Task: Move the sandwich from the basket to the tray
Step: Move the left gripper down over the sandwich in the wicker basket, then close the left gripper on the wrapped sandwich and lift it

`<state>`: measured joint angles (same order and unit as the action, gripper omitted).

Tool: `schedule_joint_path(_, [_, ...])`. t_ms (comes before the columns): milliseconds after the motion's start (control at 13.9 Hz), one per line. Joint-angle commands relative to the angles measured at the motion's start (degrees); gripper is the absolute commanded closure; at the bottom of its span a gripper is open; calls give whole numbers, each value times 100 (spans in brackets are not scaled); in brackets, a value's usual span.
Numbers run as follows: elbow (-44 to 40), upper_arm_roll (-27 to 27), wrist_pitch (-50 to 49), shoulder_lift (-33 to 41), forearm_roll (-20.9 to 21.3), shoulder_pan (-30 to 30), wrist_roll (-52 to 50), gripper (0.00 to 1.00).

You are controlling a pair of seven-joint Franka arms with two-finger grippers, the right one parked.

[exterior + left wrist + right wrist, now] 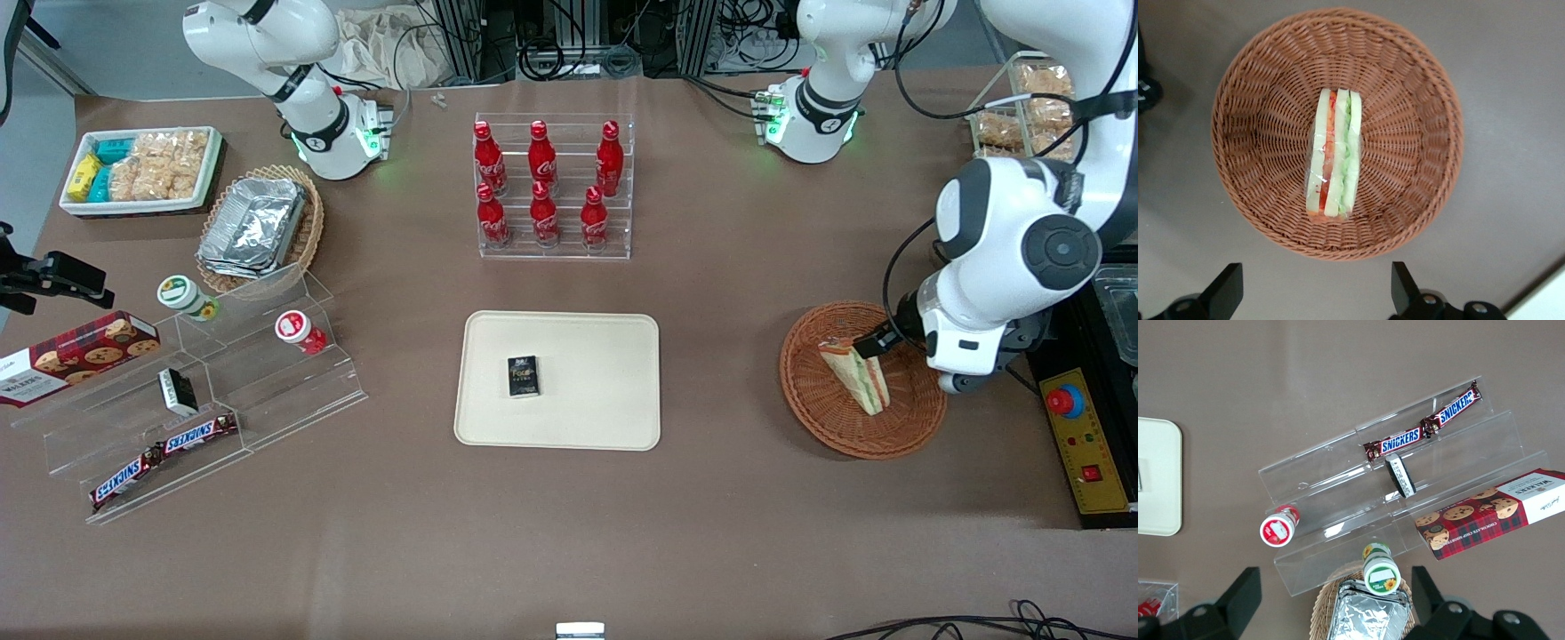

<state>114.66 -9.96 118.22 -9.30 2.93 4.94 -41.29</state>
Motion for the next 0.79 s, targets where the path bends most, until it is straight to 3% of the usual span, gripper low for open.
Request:
schedule_joint_path(0, [197,-6,420,-115,112,95,-133,0])
schedule_joint_path(721, [153,-6,1388,-994,314,104,-432,0])
